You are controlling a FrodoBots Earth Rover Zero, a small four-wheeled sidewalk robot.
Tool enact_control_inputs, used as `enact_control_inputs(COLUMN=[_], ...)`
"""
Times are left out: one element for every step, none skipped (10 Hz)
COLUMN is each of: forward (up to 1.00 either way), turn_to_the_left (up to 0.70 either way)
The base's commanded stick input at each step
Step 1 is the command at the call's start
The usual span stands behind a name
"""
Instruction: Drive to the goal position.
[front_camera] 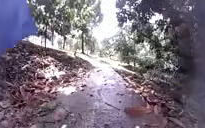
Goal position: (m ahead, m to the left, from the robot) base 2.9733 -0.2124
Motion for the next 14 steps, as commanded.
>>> enact_control_inputs(forward=[0.50,0.50,0.50,0.50,0.50,0.50,0.50,0.50,0.50,0.50,0.50,0.50,0.50,0.50], turn_to_the_left=[0.00,0.00,0.00,0.00,0.00,0.00,0.00,0.00,0.00,0.00,0.00,0.00,0.00,0.00])
